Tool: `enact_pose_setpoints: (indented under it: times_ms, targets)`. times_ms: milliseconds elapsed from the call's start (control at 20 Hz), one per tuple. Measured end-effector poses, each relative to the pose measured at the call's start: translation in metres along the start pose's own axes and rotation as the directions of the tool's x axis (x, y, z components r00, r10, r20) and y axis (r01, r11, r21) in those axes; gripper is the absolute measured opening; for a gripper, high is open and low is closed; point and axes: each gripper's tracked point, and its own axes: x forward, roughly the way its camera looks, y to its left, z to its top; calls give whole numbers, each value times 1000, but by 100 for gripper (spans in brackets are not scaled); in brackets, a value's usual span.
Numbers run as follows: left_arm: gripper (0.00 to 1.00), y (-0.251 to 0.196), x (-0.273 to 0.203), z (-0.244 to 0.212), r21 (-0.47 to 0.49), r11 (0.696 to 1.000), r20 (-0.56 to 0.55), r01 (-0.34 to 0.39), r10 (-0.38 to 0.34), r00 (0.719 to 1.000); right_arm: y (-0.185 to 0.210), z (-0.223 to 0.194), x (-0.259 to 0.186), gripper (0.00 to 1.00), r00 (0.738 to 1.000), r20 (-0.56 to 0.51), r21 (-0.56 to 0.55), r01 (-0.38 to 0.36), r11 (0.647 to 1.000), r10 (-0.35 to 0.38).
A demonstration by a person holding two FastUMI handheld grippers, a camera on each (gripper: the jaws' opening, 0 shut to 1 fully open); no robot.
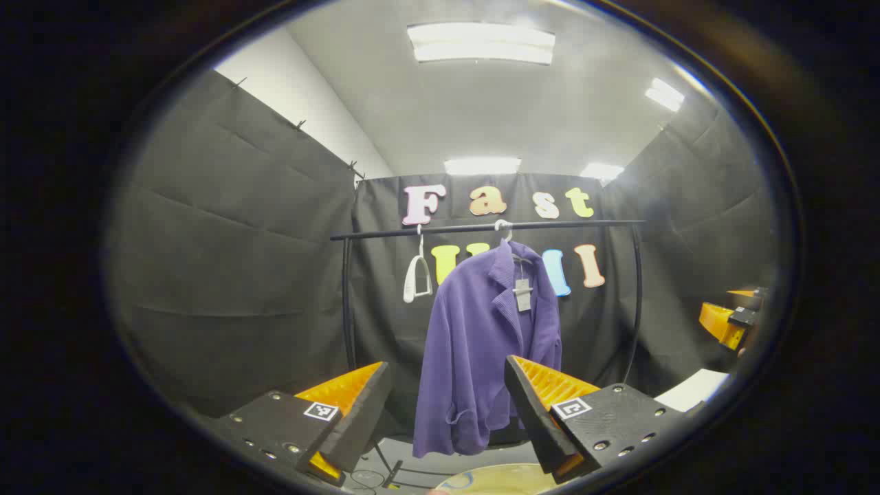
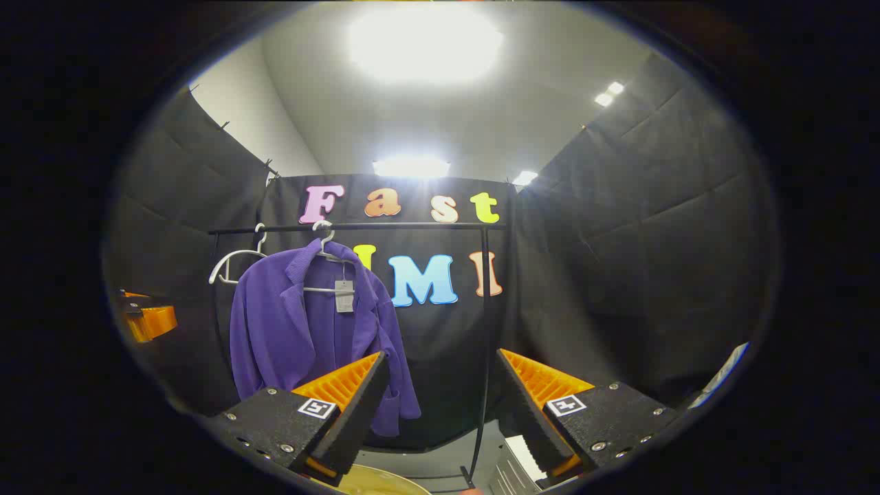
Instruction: Grasp the clothes on the hanger with both hands and then place them into the laundry hamper below.
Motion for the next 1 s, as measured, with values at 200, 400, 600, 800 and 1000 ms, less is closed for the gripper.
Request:
enact_pose_setpoints:
  times_ms: [200, 400, 600, 800, 1000]
  targets:
    - [96, 3, -1, 1, 4, 1000, 6, -11, 11, 1000, -1, -3, 1, 95, 1000, -4, 1, 5, 1000, -5]
    - [100, 6, -2, -2, 1, 1000, 6, -21, 21, 1000, 1, -2, 2, 95, 1000, -2, 9, 3, 1000, -3]
    - [100, 8, -2, -1, 6, 1000, 8, -23, 23, 1000, 2, -3, 4, 95, 1000, 1, 7, 1, 1000, -1]
    - [100, 8, 2, -2, 4, 1000, 8, -22, 22, 1000, 2, -5, 7, 95, 1000, -2, 9, 4, 1000, -3]
    - [96, 6, 10, 1, 26, 999, 16, -24, 24, 1000, 2, -4, 18, 95, 1000, -3, 9, 5, 1000, -5]
